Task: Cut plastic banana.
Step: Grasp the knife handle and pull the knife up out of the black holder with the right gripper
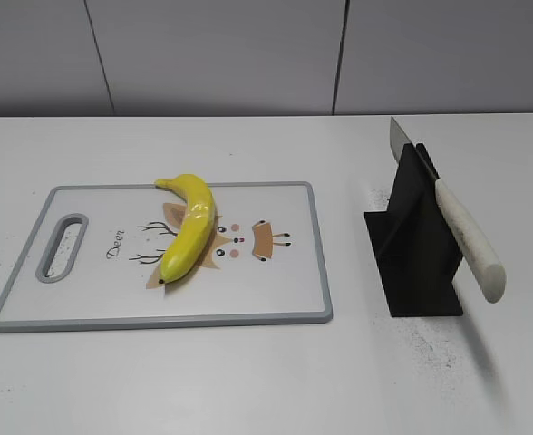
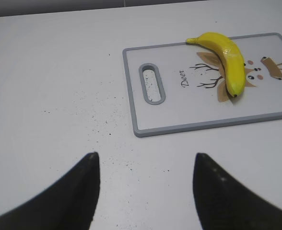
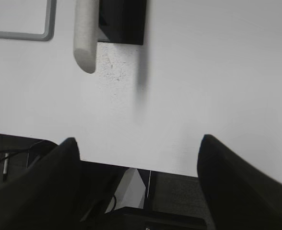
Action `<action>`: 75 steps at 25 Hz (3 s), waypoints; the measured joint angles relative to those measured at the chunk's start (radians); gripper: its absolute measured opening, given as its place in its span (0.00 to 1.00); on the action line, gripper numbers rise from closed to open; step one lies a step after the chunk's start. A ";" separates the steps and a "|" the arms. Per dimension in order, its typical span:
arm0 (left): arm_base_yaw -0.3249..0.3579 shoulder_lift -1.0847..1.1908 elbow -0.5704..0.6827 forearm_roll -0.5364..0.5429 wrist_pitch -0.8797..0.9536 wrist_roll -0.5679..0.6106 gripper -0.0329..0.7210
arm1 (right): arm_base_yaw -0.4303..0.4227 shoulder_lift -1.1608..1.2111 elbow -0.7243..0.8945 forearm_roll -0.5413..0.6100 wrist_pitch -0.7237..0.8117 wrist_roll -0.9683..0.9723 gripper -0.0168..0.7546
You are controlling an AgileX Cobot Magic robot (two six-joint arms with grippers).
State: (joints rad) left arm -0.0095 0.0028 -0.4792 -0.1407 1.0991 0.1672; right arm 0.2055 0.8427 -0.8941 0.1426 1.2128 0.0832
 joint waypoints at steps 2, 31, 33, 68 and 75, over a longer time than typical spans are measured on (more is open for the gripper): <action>0.000 0.000 0.000 0.000 0.000 0.000 0.82 | 0.045 0.058 -0.027 0.000 0.000 0.011 0.76; 0.000 0.000 0.000 0.000 0.000 0.000 0.82 | 0.133 0.842 -0.276 0.026 -0.020 0.025 0.69; 0.000 0.000 0.000 0.000 0.000 0.000 0.82 | 0.133 0.865 -0.276 0.026 -0.020 0.026 0.69; 0.000 0.000 0.000 0.000 0.000 0.000 0.82 | 0.133 0.769 -0.484 -0.009 0.010 0.129 0.23; 0.000 0.000 0.000 0.000 0.000 0.000 0.81 | 0.135 0.753 -0.603 -0.018 0.011 0.130 0.23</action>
State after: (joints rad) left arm -0.0095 0.0028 -0.4792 -0.1407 1.0991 0.1672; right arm 0.3404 1.5959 -1.4976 0.1247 1.2239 0.2128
